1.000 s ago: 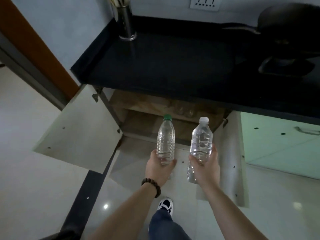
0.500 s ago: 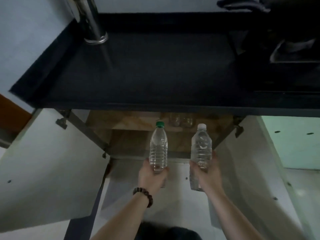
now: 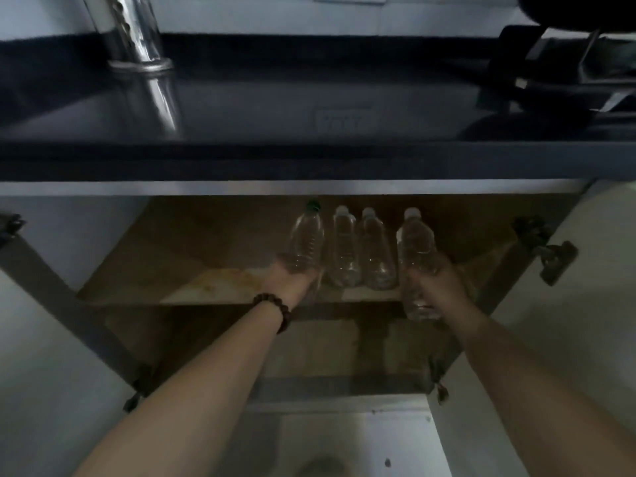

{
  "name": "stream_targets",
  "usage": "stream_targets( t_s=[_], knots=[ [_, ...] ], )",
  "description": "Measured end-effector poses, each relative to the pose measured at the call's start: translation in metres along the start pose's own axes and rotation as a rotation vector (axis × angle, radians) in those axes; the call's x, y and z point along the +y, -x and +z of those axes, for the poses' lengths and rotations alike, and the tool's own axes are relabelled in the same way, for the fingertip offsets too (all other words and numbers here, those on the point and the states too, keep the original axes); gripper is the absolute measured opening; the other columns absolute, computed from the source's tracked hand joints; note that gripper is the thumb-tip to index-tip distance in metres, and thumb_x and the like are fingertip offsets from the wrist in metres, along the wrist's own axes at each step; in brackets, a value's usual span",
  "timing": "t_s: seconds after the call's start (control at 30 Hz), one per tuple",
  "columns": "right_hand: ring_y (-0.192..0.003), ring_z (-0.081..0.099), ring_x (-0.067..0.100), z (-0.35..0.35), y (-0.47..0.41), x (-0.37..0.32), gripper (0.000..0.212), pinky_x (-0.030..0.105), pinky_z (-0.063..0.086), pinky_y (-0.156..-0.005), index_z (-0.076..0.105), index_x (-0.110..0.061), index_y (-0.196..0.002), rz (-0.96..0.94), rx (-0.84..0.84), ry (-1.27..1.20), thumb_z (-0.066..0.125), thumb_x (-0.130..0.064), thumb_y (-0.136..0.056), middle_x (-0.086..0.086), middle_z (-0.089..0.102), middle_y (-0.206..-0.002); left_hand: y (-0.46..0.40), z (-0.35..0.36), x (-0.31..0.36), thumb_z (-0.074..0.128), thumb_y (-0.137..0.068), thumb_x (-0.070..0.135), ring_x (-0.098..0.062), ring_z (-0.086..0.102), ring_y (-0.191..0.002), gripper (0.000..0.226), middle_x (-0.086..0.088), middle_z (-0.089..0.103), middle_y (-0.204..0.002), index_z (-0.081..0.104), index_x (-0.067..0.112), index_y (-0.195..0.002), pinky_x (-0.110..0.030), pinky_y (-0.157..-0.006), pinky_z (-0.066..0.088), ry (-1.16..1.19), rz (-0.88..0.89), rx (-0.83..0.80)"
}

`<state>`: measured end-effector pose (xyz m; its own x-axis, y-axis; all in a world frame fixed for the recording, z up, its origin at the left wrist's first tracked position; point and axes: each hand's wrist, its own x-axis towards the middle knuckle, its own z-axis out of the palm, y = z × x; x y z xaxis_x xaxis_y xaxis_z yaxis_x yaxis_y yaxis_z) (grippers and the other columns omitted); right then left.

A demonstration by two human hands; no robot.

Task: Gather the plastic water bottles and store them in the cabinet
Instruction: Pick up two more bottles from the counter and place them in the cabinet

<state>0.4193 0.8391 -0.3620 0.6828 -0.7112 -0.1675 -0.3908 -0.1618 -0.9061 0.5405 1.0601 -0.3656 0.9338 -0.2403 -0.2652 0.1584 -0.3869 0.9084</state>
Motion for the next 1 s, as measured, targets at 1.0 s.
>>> stream_targets(
  t_s=[1.0],
  knots=[
    [-0.134,0.033,0.031,-0.062,0.164,-0.133,0.058,0.036,0.035,-0.107,0.033,-0.015,-0.145,-0.003,-0.242,0.665,0.052,-0.035,-0.093,0.011,0.033,-0.149,0.173,-0.08,0.118,0.053,-0.09,0.051,-0.021,0.023,-0.145,0.073,-0.005,0.024,-0.158,0.025,0.021,-0.151,-0.036,-0.117,0.026,-0.653,0.196,-0.272]
  ],
)
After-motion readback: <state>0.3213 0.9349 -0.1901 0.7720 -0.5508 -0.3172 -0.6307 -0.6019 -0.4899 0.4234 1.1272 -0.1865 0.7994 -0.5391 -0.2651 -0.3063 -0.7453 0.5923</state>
